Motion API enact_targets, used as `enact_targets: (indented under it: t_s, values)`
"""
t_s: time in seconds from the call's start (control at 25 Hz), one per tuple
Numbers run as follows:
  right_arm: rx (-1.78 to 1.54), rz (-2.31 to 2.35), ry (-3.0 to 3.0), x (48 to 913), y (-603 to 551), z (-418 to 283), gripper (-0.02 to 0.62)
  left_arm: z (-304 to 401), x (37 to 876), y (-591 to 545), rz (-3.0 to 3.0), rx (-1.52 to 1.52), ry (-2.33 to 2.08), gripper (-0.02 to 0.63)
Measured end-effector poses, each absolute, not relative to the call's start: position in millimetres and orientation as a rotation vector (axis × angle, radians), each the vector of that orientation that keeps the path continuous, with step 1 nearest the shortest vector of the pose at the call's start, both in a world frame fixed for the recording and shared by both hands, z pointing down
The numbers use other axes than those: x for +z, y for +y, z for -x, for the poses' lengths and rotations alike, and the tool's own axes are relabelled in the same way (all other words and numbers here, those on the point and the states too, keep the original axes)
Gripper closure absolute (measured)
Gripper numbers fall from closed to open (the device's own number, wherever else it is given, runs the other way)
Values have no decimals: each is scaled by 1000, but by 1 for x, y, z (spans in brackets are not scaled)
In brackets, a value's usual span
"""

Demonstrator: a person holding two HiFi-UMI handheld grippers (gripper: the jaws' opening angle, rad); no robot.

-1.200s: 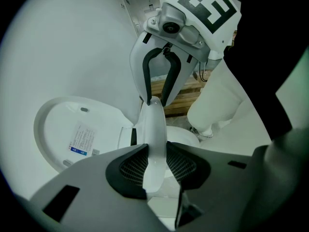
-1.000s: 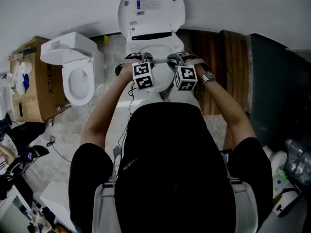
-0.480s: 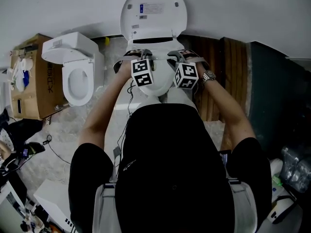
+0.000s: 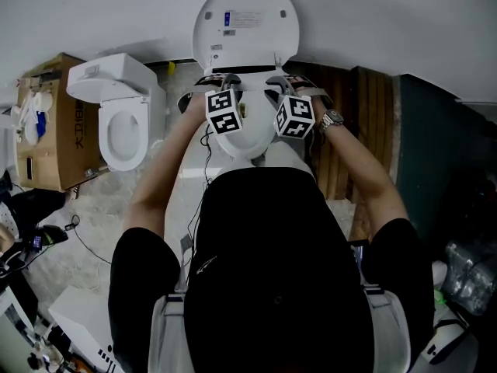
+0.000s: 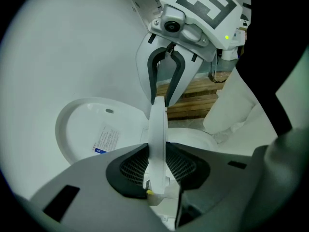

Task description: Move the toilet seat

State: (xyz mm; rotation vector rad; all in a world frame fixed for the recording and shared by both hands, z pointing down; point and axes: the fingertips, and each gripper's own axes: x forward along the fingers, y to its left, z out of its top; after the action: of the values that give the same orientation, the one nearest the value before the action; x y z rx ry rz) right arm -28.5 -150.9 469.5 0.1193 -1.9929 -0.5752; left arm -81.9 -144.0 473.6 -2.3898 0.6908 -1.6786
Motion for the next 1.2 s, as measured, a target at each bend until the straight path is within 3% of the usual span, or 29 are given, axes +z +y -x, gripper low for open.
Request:
enact_targets:
  t_s: [1.2]
  values:
    - [-523,-220,-2002,450,-219,47,494,98,456,-211,2410,-1649,821,477]
